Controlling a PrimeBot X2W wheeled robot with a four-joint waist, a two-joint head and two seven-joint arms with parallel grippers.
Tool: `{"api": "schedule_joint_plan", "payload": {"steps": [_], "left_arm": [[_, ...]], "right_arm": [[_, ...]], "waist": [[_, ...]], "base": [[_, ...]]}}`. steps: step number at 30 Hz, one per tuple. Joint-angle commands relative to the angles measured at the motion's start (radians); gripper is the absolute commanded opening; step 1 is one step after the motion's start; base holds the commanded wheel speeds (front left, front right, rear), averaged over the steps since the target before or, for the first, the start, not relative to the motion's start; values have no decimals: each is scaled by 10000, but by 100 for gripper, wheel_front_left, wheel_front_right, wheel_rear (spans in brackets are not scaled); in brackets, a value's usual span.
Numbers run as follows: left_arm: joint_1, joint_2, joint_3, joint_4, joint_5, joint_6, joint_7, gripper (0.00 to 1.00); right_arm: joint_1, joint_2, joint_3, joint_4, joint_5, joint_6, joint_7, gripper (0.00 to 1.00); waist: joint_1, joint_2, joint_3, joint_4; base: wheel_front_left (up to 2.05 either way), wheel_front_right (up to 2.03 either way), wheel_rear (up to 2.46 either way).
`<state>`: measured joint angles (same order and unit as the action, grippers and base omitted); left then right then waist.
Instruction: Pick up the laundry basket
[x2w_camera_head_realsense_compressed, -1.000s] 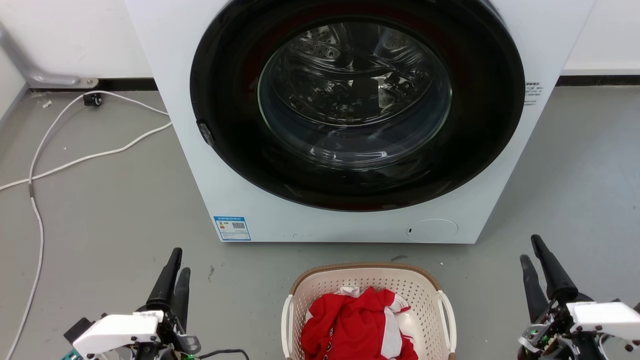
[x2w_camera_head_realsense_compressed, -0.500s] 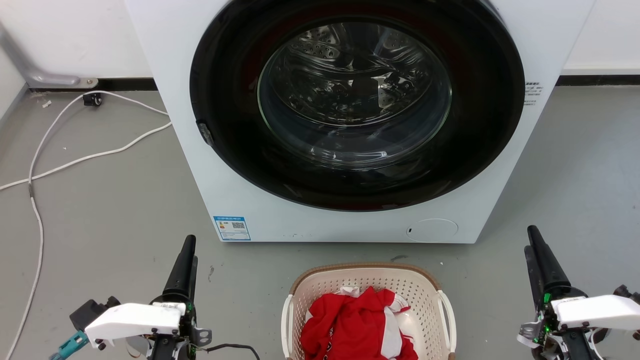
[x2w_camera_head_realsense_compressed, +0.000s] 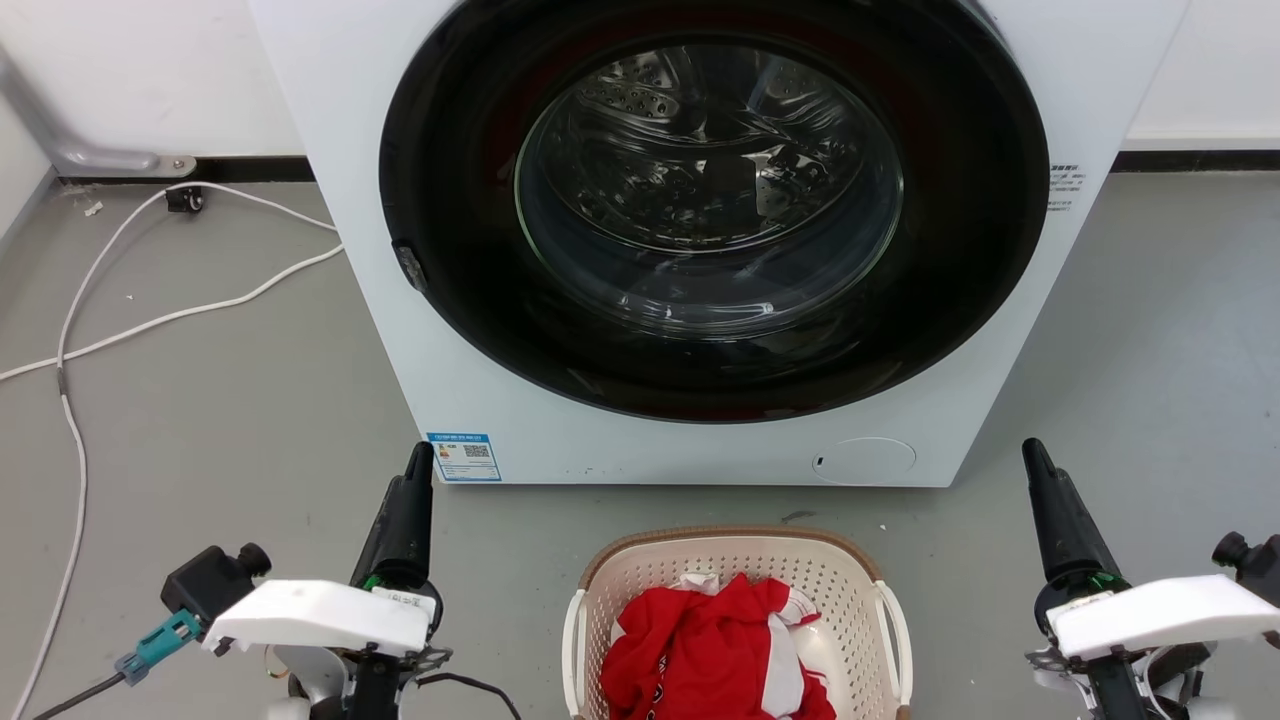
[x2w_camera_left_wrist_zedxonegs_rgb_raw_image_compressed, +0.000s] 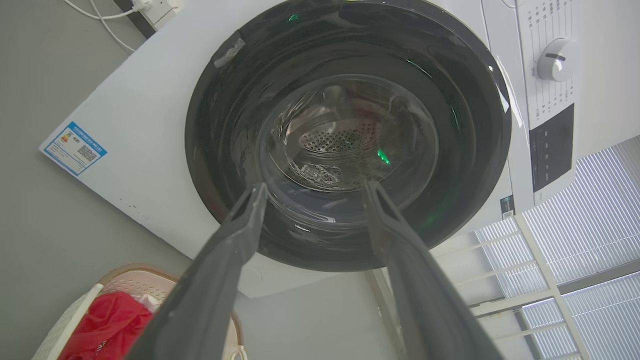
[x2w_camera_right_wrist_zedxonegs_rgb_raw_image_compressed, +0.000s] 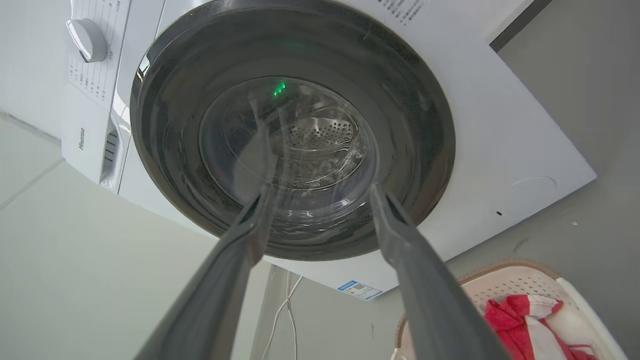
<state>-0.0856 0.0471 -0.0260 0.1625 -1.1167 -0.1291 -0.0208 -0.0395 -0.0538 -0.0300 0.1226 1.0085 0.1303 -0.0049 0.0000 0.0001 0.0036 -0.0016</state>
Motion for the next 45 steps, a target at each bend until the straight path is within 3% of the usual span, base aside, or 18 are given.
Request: {"api": "schedule_joint_plan", "payload": {"steps": [1,20,45], "left_arm": [[-257,29,-70,-219,472,-7,-104,100],[-304,96,-794,-295,3997,114,-758,100],[-375,377,-1561,104,7122,634,-1506,100]], "right_arm": [[-116,-95,50,-264,-556,3,-114,100],[-188,-267,221,-350,-4026,3,-602,100],[-128,-310,311,-183,-7582,3,-1094,100]], "waist": [[0,-1,-3,2],[0,-1,-17,-21],[0,-1,-47,-18]], "base": [[0,0,0],[0,0,0],[0,0,0]]}}
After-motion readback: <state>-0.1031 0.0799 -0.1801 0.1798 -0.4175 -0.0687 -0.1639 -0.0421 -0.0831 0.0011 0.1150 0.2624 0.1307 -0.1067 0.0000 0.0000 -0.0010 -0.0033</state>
